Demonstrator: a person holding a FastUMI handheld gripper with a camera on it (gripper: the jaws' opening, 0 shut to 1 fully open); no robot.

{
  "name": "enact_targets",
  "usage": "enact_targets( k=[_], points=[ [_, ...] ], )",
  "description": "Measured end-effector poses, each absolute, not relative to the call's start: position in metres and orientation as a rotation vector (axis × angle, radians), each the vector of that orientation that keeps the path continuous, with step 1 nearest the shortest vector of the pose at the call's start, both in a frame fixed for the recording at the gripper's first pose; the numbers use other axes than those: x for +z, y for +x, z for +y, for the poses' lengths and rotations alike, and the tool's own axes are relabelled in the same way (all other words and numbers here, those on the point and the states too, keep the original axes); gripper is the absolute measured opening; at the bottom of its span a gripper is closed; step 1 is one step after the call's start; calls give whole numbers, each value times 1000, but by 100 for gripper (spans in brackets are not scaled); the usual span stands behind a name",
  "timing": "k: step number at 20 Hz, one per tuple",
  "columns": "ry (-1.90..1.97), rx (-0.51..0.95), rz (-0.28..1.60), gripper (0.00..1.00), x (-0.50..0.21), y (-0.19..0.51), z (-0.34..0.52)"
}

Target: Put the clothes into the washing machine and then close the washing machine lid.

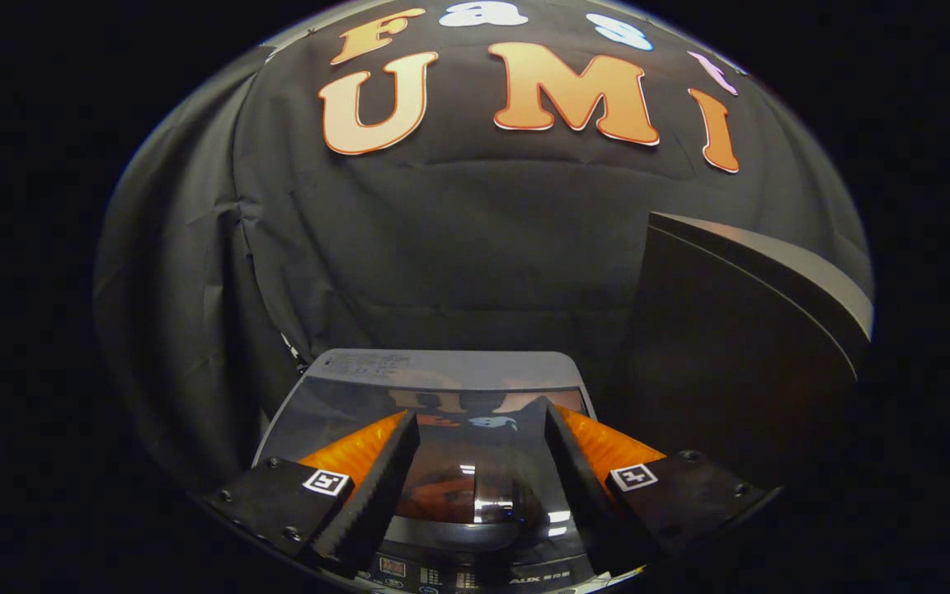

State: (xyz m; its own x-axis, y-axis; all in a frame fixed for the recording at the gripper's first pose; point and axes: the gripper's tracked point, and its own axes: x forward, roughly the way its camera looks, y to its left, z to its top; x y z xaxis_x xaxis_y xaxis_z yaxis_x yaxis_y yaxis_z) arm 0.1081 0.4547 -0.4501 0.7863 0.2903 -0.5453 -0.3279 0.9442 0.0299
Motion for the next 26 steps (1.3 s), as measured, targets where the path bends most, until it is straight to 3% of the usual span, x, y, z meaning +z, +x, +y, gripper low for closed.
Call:
enact_targets(
  k=[15,26],
  points=[
    [-38,447,353,99,-271,84,478],
    [-12,417,98,99,-100,55,389]
  ],
)
